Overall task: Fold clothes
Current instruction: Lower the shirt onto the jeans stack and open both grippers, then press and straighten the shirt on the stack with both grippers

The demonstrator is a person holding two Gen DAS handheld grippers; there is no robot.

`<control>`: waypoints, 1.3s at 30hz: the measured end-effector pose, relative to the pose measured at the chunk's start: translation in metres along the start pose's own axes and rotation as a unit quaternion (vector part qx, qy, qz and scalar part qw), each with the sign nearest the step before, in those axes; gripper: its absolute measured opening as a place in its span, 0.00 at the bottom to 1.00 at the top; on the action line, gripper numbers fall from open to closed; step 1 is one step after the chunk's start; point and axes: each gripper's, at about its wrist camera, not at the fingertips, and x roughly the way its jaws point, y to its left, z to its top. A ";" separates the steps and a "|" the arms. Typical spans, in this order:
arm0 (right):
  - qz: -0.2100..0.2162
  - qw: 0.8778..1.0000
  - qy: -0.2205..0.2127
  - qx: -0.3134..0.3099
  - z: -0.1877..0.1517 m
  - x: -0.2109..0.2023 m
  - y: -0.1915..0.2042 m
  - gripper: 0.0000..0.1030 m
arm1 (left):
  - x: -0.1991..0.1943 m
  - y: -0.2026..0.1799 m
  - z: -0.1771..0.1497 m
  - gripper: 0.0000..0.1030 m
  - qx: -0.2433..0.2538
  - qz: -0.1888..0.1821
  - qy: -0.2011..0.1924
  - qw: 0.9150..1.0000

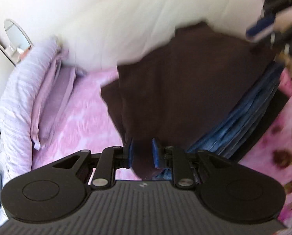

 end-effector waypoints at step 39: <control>0.121 0.958 0.109 0.235 0.059 0.111 -0.167 0.18 | 0.101 0.063 0.135 0.20 -0.030 -0.018 0.025 0.999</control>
